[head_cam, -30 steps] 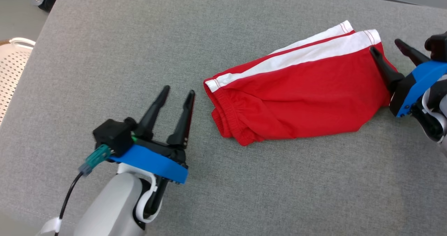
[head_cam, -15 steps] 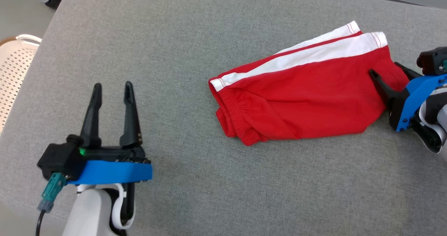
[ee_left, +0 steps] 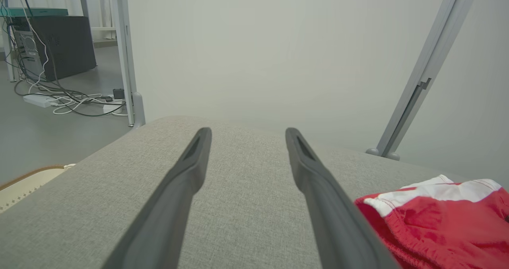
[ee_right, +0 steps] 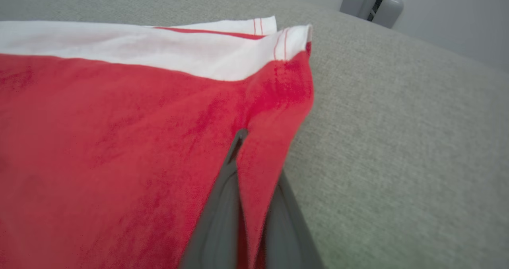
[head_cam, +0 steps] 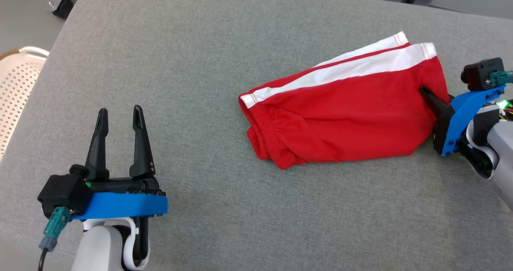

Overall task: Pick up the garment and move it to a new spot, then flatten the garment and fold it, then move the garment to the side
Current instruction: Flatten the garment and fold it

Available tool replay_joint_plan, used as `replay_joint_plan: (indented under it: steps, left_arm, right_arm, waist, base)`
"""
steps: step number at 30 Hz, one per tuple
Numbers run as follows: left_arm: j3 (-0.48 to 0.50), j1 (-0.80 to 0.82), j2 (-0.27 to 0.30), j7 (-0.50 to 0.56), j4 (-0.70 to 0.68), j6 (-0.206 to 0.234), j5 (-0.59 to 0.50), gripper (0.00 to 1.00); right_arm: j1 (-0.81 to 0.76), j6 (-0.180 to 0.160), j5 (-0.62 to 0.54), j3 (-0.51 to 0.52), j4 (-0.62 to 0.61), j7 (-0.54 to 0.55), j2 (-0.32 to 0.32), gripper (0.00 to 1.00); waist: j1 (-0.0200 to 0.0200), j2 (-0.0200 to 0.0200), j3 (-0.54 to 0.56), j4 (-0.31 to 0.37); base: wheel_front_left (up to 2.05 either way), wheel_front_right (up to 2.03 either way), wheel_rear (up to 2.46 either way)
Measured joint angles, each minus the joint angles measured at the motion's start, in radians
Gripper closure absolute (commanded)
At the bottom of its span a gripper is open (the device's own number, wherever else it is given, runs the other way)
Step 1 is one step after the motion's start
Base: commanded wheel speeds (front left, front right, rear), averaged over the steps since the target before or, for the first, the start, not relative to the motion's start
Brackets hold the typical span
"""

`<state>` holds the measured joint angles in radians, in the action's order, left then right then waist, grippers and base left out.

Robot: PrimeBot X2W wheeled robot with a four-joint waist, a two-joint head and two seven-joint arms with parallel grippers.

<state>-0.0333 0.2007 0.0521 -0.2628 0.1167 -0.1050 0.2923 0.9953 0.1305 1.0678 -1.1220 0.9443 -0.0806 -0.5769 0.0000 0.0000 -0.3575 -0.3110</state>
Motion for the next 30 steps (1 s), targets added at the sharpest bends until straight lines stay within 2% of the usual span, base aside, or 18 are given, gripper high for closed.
replay_joint_plan:
  steps: [9, 20, 24, 30]
  left_arm:
    - [0.005, -0.019, -0.001, 0.0, 0.018, 0.003, -0.013, 0.0]
    - [0.045, -0.083, -0.001, 0.0, 0.038, -0.005, -0.071, 0.0]
    - [0.055, -0.104, -0.001, 0.0, 0.037, -0.007, -0.107, 0.0]
    - [0.07, -0.123, -0.001, 0.0, 0.032, -0.009, -0.125, 0.0]
  right_arm:
    - [-0.066, 0.0, 0.077, 0.019, -0.006, -0.098, 0.033, 1.0]
    - [-0.273, 0.0, 0.158, 0.081, -0.093, -0.178, 0.032, 1.0]
    - [-0.354, 0.0, 0.161, 0.155, -0.122, -0.179, 0.018, 1.0]
    - [-0.468, 0.0, 0.1, 0.301, -0.143, -0.181, -0.012, 1.0]
  waist:
    - [0.0, 0.0, 0.058, 0.054]
    - [-0.0001, -0.0001, 0.153, 0.171]
    - [-0.0002, -0.0001, 0.178, 0.21]
    - [-0.0001, 0.0, 0.198, 0.245]
  base:
    - [0.0, 0.0, 0.0]
    - [0.0, 0.0, 0.0]
    - [0.0, 0.0, 0.0]
    - [0.0, 0.0, 0.0]
